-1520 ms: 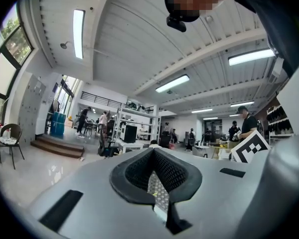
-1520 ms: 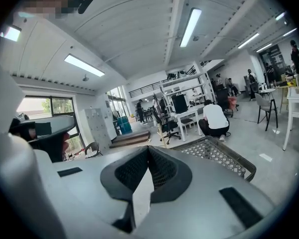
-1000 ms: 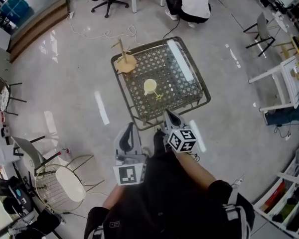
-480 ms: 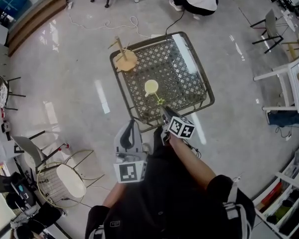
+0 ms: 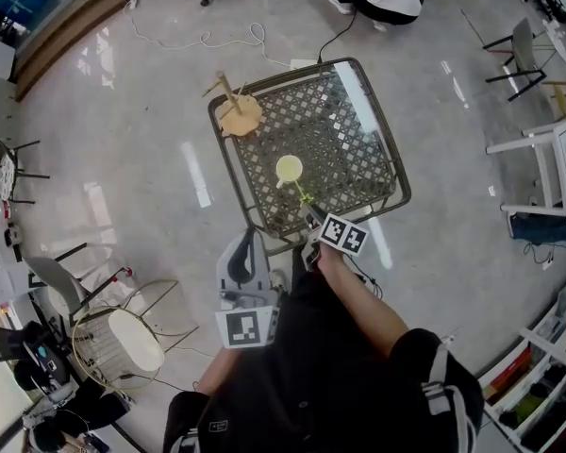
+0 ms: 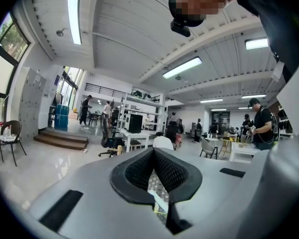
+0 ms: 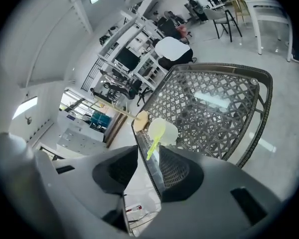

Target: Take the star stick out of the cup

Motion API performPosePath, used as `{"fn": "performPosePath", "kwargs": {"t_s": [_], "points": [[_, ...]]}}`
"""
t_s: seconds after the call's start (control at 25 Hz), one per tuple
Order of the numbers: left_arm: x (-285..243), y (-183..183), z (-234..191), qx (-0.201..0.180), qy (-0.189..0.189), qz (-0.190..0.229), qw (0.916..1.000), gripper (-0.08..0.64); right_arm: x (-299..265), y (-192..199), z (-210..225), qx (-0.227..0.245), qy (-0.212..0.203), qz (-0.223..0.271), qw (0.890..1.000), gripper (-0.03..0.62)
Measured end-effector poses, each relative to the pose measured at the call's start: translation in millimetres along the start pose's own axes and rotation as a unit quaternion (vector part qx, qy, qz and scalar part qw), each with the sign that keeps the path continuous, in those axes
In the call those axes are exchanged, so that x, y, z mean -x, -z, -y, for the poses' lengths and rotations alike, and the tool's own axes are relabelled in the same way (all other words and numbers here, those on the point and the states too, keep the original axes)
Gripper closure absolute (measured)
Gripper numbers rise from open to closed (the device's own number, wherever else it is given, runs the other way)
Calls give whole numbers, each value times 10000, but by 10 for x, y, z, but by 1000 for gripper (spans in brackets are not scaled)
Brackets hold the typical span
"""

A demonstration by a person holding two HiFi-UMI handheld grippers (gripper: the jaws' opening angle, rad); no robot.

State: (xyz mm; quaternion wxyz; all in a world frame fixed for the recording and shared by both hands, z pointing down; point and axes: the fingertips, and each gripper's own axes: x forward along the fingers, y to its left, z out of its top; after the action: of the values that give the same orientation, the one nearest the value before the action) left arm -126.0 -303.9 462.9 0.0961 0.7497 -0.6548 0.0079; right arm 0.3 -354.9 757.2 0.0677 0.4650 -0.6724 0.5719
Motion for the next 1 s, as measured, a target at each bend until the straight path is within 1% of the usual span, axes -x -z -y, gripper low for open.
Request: {"fn": "performPosePath", "kwargs": {"t_s": [0.16, 0.32, 0.44, 0.52, 0.76, 1.0], "points": [[-67, -10, -61, 4, -52, -24, 10000, 544, -149, 38, 29, -95, -20, -171, 9998, 477], [-112, -4, -86, 29, -134, -48, 9999, 543, -207, 1, 19, -157, -33, -209, 9997, 480], [-125, 10, -103, 27, -180, -70, 9998, 543, -230, 3, 60, -310, 69, -254, 9992, 540], [-135, 2, -112, 34, -198, -65, 9998, 543, -230, -18, 67, -351, 114, -244, 9990, 557], [-110, -7, -180, 70, -239, -34, 9997, 544, -241, -30, 23, -397, 152, -242, 9988, 559], [15, -19, -221, 104, -241, 43, 9996, 544, -182, 8, 10, -312, 184, -181, 9992, 562]]}}
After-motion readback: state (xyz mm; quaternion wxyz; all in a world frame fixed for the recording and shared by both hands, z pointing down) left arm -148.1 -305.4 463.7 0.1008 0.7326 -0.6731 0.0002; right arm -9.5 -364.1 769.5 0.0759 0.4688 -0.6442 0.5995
